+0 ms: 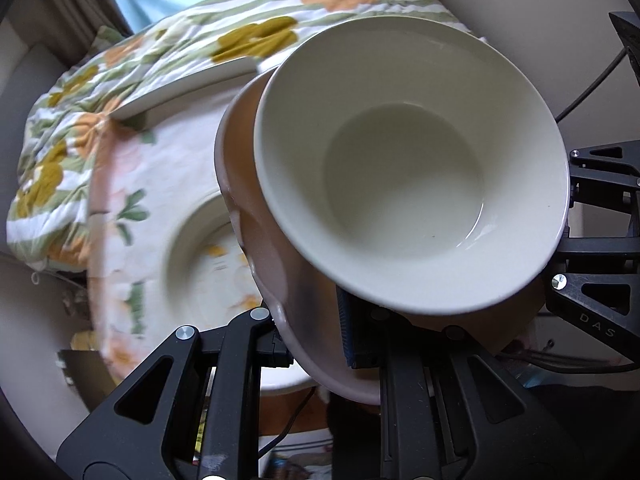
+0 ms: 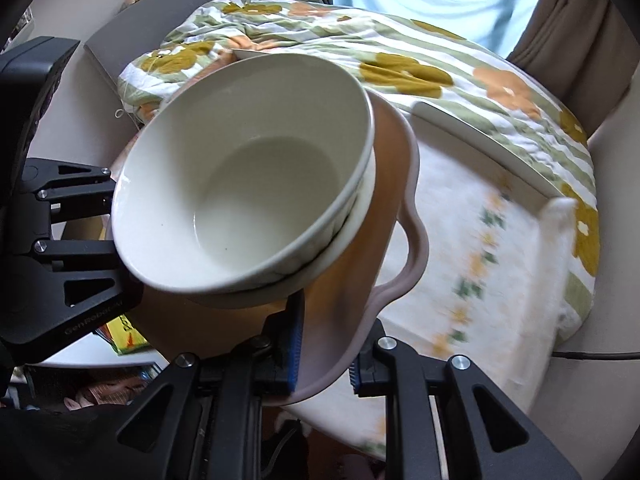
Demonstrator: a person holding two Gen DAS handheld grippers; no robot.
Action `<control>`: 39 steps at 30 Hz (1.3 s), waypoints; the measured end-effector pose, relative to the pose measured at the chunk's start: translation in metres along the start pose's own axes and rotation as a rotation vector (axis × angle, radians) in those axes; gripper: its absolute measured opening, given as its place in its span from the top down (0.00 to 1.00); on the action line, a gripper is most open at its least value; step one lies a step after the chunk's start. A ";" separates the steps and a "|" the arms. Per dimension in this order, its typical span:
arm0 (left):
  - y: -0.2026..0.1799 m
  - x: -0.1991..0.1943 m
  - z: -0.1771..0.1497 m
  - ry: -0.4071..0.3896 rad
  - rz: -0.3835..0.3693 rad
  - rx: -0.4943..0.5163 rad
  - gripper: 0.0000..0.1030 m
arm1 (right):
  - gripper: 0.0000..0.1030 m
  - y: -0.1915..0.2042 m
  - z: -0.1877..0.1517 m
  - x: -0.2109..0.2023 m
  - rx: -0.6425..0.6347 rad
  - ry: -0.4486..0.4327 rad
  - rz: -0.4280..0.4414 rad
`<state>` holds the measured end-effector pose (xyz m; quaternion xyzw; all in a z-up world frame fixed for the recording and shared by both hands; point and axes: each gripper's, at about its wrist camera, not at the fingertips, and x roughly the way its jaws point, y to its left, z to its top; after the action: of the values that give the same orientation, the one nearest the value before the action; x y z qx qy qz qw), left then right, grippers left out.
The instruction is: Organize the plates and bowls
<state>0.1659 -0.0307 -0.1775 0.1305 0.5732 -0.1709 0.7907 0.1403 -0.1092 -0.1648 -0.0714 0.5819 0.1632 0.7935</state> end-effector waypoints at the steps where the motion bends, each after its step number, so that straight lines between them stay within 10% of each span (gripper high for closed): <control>1: 0.010 0.003 -0.002 0.004 0.002 0.003 0.86 | 0.83 0.004 0.005 0.005 0.008 0.005 0.005; 16: 0.102 0.062 -0.049 0.071 -0.067 0.073 0.86 | 0.83 0.087 0.026 0.078 0.122 0.083 -0.004; 39: 0.094 0.070 -0.052 0.091 -0.030 0.093 0.86 | 0.83 0.088 0.025 0.091 0.167 0.094 -0.006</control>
<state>0.1803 0.0666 -0.2589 0.1661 0.6020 -0.2032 0.7541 0.1574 -0.0036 -0.2367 -0.0143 0.6298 0.1084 0.7690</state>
